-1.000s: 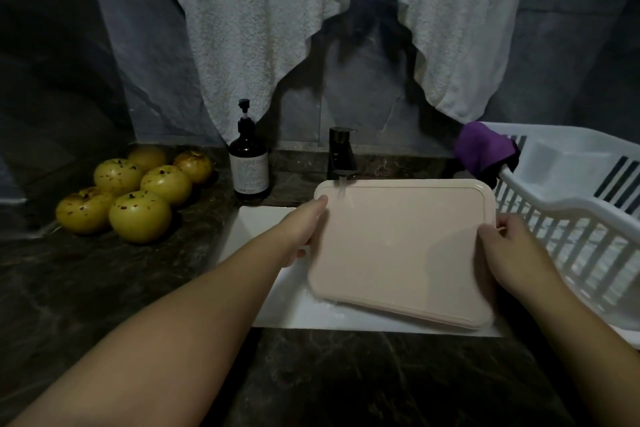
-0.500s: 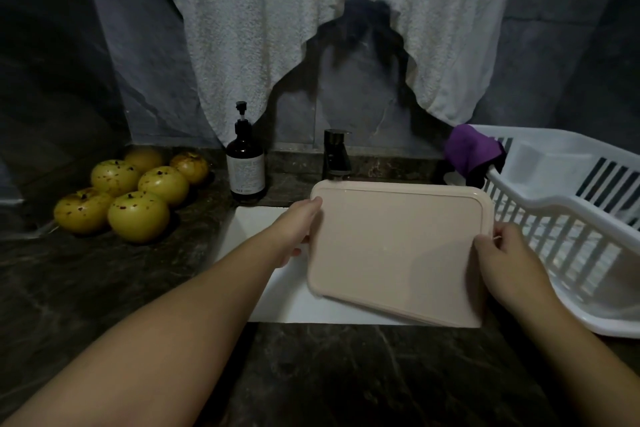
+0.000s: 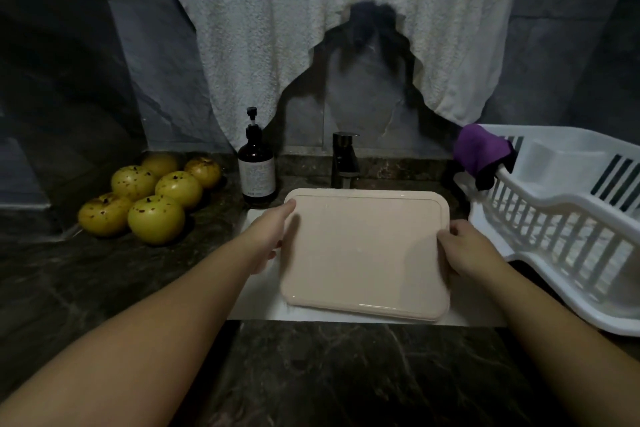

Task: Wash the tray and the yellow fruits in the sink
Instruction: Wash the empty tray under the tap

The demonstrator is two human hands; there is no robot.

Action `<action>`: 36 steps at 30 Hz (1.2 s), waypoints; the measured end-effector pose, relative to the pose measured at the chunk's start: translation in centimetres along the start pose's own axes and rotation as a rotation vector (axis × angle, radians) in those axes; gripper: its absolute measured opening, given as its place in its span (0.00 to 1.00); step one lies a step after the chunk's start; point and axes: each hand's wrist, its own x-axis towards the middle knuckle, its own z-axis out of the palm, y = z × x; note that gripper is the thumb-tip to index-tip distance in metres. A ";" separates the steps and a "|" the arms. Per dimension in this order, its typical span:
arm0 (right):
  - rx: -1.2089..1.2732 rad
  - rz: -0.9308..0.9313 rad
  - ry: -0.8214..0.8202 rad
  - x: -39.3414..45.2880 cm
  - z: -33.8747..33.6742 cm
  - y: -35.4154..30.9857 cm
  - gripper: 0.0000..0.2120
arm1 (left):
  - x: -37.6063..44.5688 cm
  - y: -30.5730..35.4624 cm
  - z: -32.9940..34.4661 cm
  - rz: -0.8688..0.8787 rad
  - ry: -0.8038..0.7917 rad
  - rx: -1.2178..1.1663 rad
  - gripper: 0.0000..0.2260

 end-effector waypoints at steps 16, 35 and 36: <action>0.074 -0.063 -0.108 3.4 5.7 -3.6 0.19 | -1.4 -2.2 -4.2 0.200 0.147 0.014 0.44; 0.078 -0.044 -0.231 3.4 7.6 -5.1 0.19 | -2.7 -1.7 -3.5 0.169 0.377 0.219 0.36; 0.073 -0.049 -0.230 3.4 7.5 -5.1 0.19 | -2.9 -1.7 -3.4 0.171 0.378 0.220 0.36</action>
